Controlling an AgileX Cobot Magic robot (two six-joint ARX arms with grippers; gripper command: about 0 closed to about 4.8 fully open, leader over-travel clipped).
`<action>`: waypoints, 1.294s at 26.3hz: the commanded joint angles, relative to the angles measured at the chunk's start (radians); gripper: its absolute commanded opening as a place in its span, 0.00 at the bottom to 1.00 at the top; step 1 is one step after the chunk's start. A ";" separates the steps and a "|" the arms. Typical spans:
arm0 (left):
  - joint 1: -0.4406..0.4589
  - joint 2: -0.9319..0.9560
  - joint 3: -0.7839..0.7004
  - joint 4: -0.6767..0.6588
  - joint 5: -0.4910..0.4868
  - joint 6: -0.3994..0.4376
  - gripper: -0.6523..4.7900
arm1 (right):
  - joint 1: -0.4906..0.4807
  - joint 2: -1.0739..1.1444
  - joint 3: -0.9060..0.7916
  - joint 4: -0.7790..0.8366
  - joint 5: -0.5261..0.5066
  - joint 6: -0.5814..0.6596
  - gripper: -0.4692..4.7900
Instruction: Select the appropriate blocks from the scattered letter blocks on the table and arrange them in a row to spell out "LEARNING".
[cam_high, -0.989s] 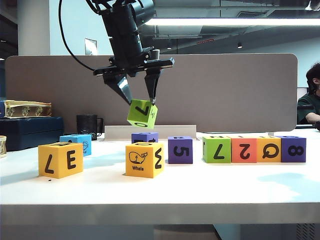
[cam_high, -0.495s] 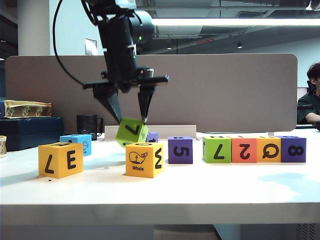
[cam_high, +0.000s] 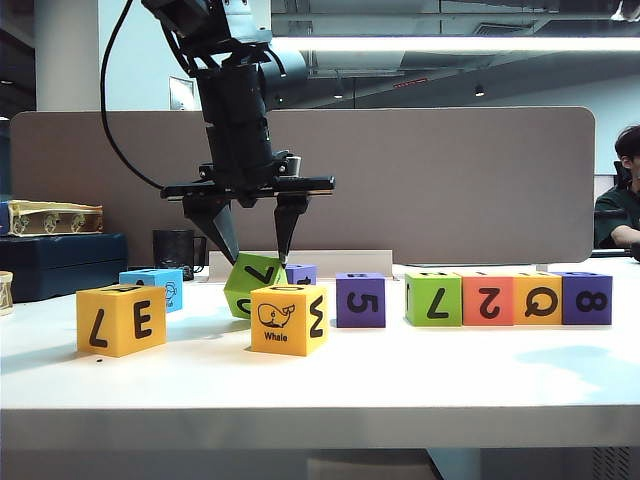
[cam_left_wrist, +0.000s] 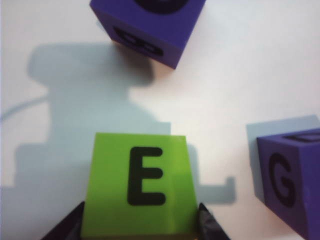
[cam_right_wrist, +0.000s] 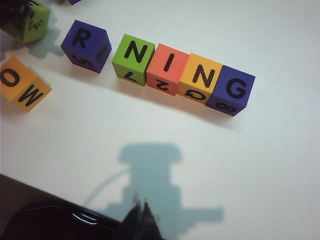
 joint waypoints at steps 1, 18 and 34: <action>0.000 -0.006 0.002 0.017 -0.021 0.002 0.61 | 0.001 -0.002 0.003 0.002 -0.002 -0.002 0.09; 0.008 -0.010 0.015 0.030 -0.055 0.006 0.61 | 0.001 -0.002 0.003 0.002 -0.002 -0.002 0.09; 0.026 0.028 0.006 -0.028 -0.046 0.001 0.61 | 0.001 -0.002 0.003 -0.008 -0.002 -0.002 0.09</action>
